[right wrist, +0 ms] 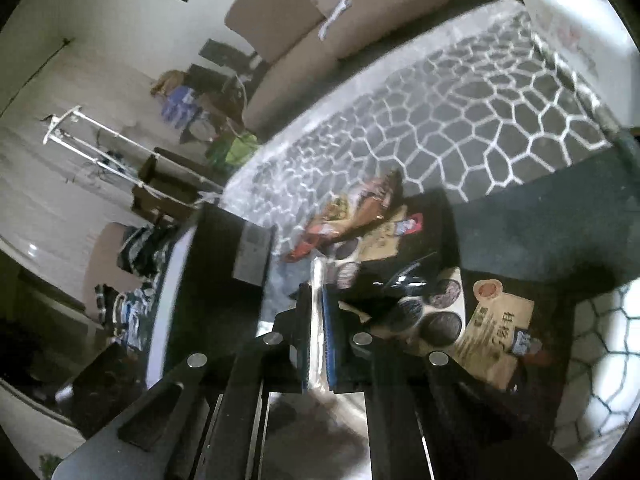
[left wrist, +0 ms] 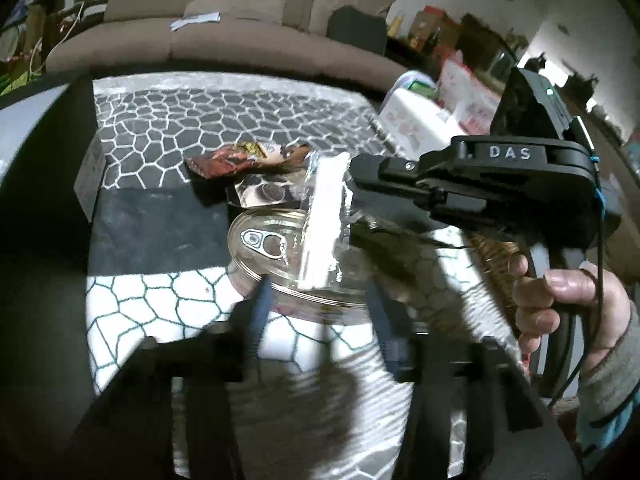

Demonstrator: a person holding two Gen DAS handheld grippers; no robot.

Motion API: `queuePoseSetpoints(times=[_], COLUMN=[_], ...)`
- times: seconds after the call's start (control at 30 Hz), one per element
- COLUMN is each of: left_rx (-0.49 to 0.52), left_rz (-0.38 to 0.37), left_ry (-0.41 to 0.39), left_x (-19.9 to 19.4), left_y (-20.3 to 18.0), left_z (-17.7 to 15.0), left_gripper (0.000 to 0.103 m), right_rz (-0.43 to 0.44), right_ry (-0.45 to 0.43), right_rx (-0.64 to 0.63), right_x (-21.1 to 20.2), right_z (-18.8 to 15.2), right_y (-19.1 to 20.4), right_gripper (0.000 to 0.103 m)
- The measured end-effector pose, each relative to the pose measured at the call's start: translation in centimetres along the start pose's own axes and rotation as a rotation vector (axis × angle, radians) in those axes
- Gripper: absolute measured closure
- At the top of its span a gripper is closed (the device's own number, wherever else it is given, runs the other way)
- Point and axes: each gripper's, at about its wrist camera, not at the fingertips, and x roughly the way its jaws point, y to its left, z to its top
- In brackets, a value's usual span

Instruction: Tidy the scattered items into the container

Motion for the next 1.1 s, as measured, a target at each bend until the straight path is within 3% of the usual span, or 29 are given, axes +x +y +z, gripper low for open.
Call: queuePoseSetpoints(times=[0.07,0.13,0.3,0.33,0.4,0.47,0.63,0.77,0.87,1.1], left_rx=[0.001,0.006,0.019,0.024,0.017,-0.008,-0.046,-0.063,-0.078,-0.128], left_rz=[0.005,0.026,0.064,0.083,0.103,0.088,0.099,0.076,0.063,0.027], left_ry=[-0.007,-0.005,0.042,0.052,0.079,0.093,0.09,0.1,0.111,0.086], left_x=[-0.8,-1.4,-0.2,0.4,1.5,2.4,3.3,4.0,4.3,2.3], left_y=[-0.2,-0.4,-1.0,-1.1,-0.8,-0.4,0.7,1.4,1.9,2.2], left_z=[-0.1,-0.3,-0.4,-0.6,-1.1,-1.4,-1.6,-1.6,-1.8,-1.9], left_gripper=[0.042,0.039,0.038,0.038,0.039,0.04,0.049,0.049,0.055,0.055], right_rz=[0.007,-0.003,-0.092,-0.116,-0.173,-0.178,-0.178,-0.175,-0.161,-0.085], right_ry=[-0.011,-0.012,0.003,0.01,0.03,0.055,0.104,0.133,0.124,0.044], right_rx=[-0.013,-0.031,-0.004,0.006,0.028,0.059,0.035,0.012,0.003,0.032], right_x=[-1.0,-1.8,-1.8,-1.4,0.0,1.3,4.6,6.6,6.6,3.4], right_z=[0.0,-0.3,-0.7,-0.5,0.0,0.5,1.8,2.4,2.2,1.4], right_y=[1.2,2.4,2.2,1.8,0.3,-1.2,-1.9,-2.0,-2.1,-1.2], right_gripper=[0.099,0.098,0.094,0.091,0.067,0.064,0.064,0.065,0.092,0.096])
